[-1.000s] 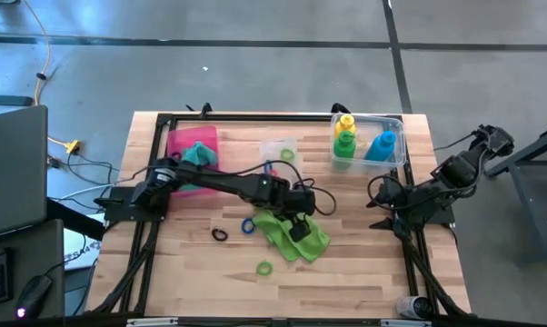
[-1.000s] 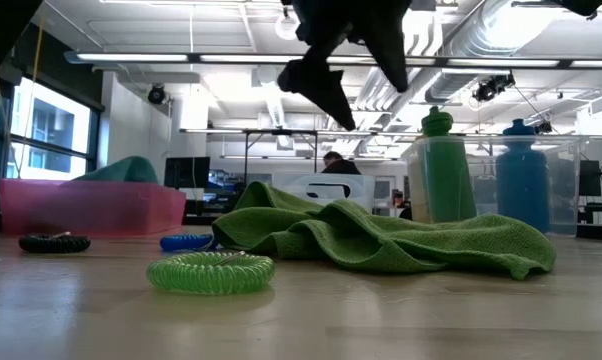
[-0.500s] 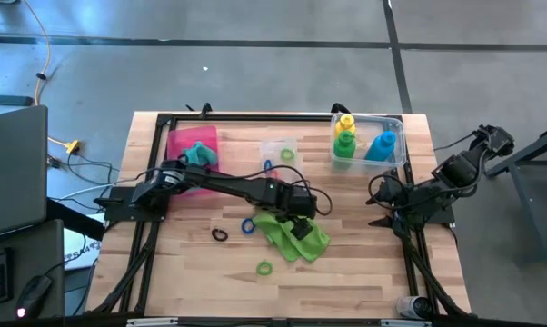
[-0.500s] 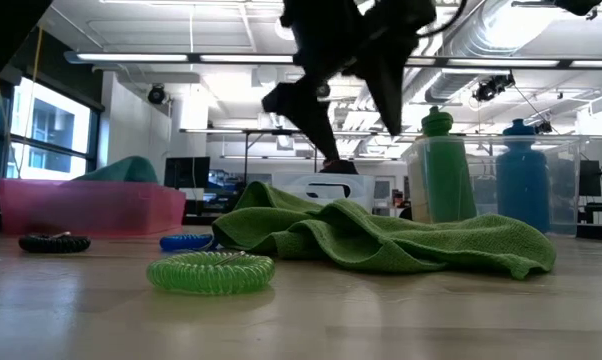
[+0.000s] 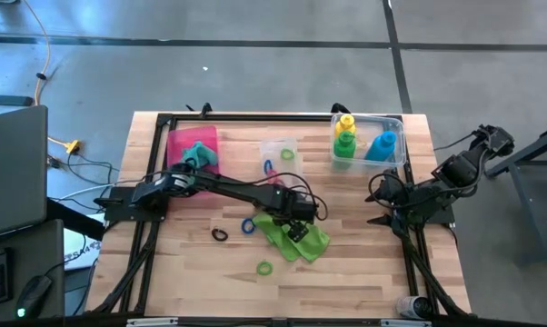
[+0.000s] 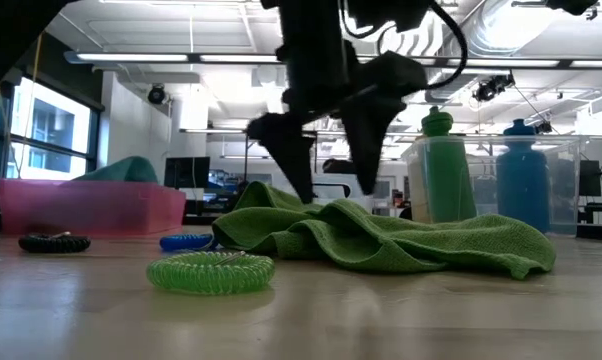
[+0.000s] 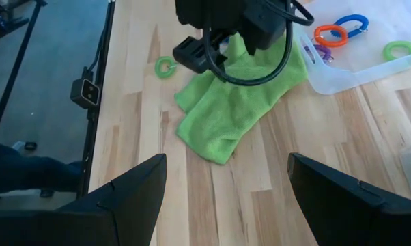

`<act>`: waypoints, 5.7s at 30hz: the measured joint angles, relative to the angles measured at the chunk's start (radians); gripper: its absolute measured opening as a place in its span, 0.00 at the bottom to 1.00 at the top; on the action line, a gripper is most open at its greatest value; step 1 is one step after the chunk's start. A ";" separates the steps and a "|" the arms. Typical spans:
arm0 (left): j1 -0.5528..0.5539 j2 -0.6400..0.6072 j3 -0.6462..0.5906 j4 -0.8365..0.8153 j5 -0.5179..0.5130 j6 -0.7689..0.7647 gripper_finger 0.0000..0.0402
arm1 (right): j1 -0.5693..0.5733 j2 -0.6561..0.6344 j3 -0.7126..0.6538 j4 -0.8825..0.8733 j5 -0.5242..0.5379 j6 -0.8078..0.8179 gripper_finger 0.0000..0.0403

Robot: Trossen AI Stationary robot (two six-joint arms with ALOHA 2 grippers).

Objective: Pick & Place Sports Items
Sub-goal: Put the green microfiber towel into the red bin

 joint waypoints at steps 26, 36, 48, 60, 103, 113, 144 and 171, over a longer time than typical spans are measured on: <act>0.005 0.065 0.000 0.046 0.028 0.024 0.20 | 0.000 0.000 0.000 0.000 0.034 -0.020 0.73; -0.001 0.017 0.002 0.044 0.144 0.014 0.02 | 0.000 0.000 0.000 -0.001 0.034 -0.026 0.73; -0.004 -0.209 0.002 0.034 0.022 -0.001 0.00 | 0.000 0.000 0.000 -0.001 0.034 -0.027 0.73; -0.011 -0.474 0.003 0.044 -0.070 -0.003 0.00 | 0.000 0.000 0.000 -0.001 0.076 -0.027 0.73; 0.384 -0.894 -0.012 -0.530 -0.002 0.108 0.00 | -0.109 0.000 0.000 0.061 0.441 -0.053 0.73; 0.531 -0.893 -0.139 -0.529 0.160 0.184 0.00 | -0.114 0.000 0.000 0.061 0.436 -0.053 0.73; 1.027 -0.905 -0.646 -0.516 -0.164 0.509 0.00 | -0.114 0.001 0.000 0.060 0.419 -0.041 0.73; 0.999 -0.805 -0.884 -0.219 0.009 0.546 0.00 | -0.114 0.001 0.000 0.059 0.471 0.000 0.73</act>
